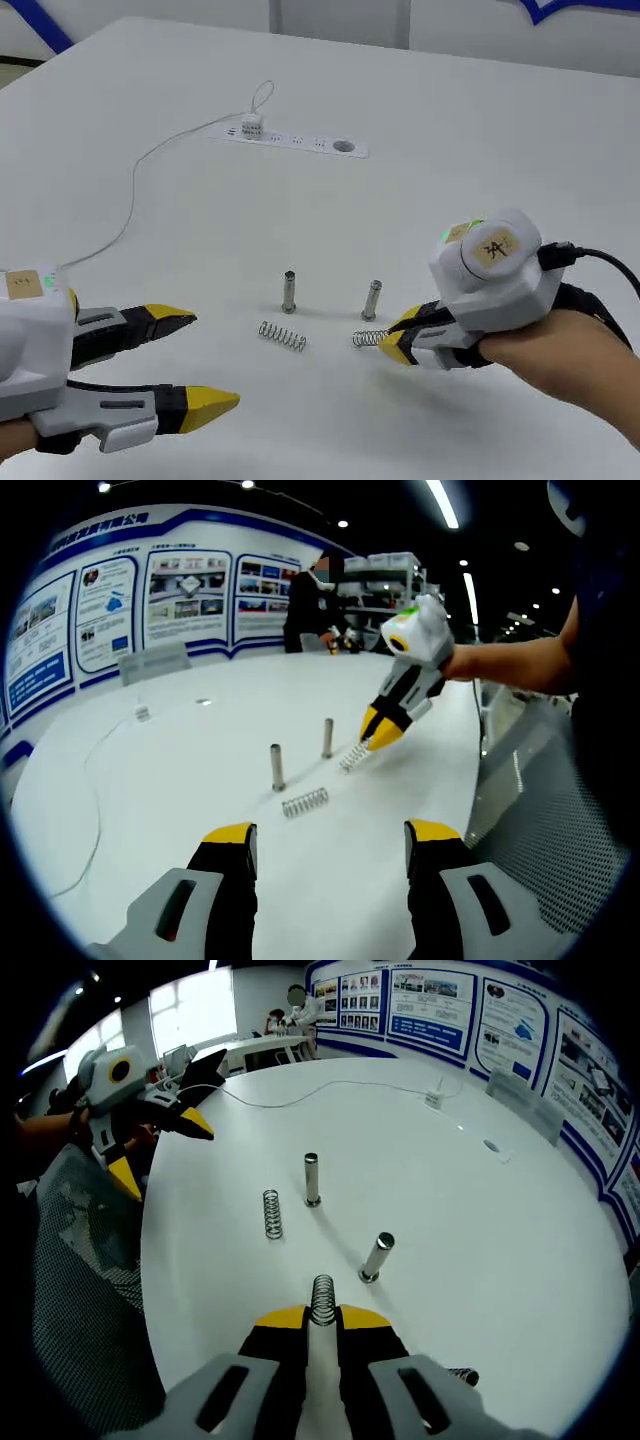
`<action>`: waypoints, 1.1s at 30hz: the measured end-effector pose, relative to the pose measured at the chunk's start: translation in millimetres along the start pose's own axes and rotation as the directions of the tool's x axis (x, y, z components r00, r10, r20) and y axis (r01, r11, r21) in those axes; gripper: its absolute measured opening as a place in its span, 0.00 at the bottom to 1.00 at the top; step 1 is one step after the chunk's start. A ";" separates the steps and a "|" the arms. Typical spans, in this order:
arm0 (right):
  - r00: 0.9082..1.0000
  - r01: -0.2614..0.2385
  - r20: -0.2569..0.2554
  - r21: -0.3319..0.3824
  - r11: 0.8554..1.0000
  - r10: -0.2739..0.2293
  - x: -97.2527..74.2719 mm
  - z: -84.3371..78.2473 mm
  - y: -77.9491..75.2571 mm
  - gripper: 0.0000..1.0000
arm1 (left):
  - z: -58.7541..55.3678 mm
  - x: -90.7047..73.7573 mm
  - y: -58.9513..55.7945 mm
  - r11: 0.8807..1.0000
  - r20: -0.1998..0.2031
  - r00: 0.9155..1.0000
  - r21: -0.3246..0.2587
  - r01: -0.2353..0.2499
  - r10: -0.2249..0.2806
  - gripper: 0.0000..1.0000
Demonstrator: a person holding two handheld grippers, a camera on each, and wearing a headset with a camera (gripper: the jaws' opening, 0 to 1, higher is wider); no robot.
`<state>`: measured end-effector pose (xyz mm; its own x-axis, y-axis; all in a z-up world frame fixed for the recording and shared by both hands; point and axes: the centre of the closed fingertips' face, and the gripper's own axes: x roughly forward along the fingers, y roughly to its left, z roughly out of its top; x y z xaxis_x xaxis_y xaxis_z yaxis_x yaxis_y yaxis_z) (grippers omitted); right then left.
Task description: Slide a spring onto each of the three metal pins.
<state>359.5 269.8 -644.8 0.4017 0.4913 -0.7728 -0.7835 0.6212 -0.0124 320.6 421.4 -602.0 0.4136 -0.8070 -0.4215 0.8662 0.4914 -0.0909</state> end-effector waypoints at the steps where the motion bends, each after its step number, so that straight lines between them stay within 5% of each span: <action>1: 1.000 0.000 -0.001 0.000 1.000 0.000 -0.4 0.4 0.0 0.12 | -0.1 0.0 0.1 1.000 0.000 1.000 0.000 0.000 0.000 0.61; 33: 1.000 -0.010 -0.009 -0.010 1.000 0.010 -25.7 16.5 -5.6 0.12 | 1.6 -0.7 -2.2 1.000 0.007 1.000 0.006 0.001 -0.001 0.60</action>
<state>361.3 263.8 -614.3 0.3896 0.4916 -0.7788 -0.7922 0.6101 -0.0111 318.9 420.4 -600.0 0.4146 -0.8097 -0.4152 0.8683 0.4886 -0.0859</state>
